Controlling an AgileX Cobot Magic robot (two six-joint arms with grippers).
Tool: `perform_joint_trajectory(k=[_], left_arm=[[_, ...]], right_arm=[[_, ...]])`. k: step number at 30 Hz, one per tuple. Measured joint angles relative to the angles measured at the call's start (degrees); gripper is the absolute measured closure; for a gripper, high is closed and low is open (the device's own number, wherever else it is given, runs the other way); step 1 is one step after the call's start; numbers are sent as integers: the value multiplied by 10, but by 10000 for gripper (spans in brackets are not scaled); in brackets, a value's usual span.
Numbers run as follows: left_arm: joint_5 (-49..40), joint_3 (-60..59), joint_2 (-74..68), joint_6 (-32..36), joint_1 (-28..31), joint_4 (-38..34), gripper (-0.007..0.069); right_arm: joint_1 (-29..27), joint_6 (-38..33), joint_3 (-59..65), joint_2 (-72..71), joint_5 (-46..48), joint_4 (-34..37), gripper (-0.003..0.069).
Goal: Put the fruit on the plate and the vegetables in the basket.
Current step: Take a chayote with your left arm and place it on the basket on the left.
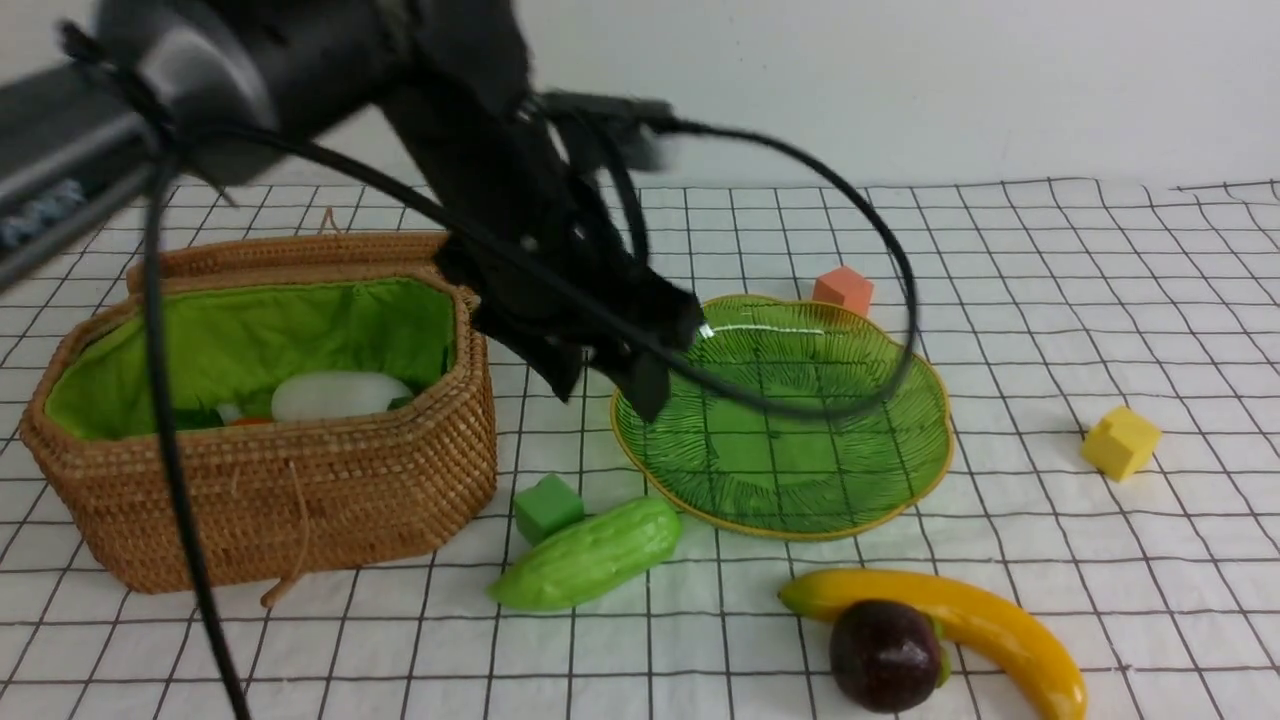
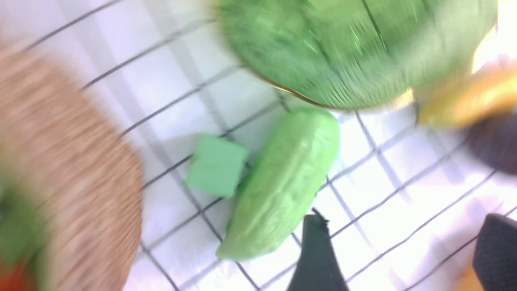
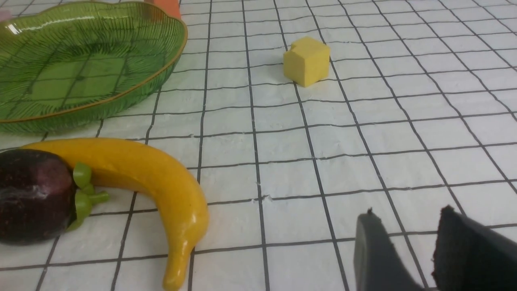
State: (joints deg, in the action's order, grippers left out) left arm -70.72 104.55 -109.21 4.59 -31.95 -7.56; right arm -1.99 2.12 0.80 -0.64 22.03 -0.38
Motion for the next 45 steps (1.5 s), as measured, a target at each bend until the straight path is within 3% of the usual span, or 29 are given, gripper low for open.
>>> perform_joint_trajectory(k=[4,9,20,27,36,40,45], left_arm=[[12,0,-63,34,-66,100,158],[25,-1,-114,37,-81,171,155],[70,-1,-165,38,-68,161,157],[53,-1,-175,55,-67,135,211],[12,-1,-69,84,-64,135,211],[20,0,57,85,-24,214,211],[17,0,106,84,60,239,211]], right_arm=[[0,0,0,0,0,0,414],[0,0,0,0,0,0,414],[0,0,0,0,0,0,414],[0,0,0,0,0,0,414],[0,0,0,0,0,0,414],[0,0,0,0,0,0,414],[0,0,0,0,0,0,414]])
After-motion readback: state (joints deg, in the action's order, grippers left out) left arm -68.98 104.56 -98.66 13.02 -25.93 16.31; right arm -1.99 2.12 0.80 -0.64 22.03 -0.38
